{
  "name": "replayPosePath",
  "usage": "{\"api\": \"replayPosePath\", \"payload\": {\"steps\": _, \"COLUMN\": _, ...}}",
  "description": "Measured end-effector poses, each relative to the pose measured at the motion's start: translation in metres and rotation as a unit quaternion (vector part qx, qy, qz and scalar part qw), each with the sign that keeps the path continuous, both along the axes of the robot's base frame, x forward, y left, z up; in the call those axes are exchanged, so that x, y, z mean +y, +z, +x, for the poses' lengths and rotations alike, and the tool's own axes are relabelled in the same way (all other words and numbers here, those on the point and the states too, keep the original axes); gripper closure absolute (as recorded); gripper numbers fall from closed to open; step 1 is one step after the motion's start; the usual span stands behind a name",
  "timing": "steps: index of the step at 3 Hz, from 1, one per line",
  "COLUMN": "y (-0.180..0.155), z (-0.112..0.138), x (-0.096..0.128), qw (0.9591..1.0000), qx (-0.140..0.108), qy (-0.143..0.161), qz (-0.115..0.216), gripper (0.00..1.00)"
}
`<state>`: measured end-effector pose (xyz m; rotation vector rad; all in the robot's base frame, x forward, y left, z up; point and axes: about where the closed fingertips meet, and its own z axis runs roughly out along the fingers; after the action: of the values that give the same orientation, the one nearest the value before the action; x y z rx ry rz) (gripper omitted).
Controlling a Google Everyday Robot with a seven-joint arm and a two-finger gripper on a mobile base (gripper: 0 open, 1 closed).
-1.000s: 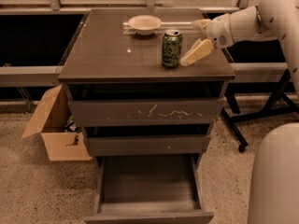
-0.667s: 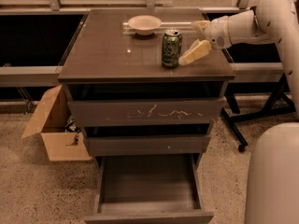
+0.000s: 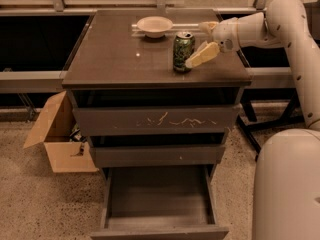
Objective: Place green can into bottom drawer
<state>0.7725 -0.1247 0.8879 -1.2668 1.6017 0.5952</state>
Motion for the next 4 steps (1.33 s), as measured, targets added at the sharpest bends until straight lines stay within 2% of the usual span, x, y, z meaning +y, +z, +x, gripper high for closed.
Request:
{"api": "replayPosePath", "payload": {"steps": 2, "y": -0.003, "z": 0.001, "x": 0.02, "qw": 0.9997, "qx": 0.007, "qy": 0.023, "qz": 0.006, "gripper": 0.02}}
{"api": "replayPosePath", "payload": {"steps": 3, "y": -0.003, "z": 0.001, "x": 0.02, "qw": 0.9997, "qx": 0.007, "qy": 0.023, "qz": 0.006, "gripper": 0.25}}
{"api": "replayPosePath", "payload": {"steps": 4, "y": -0.005, "z": -0.005, "x": 0.029, "qw": 0.9993, "qx": 0.017, "qy": 0.031, "qz": 0.009, "gripper": 0.47}}
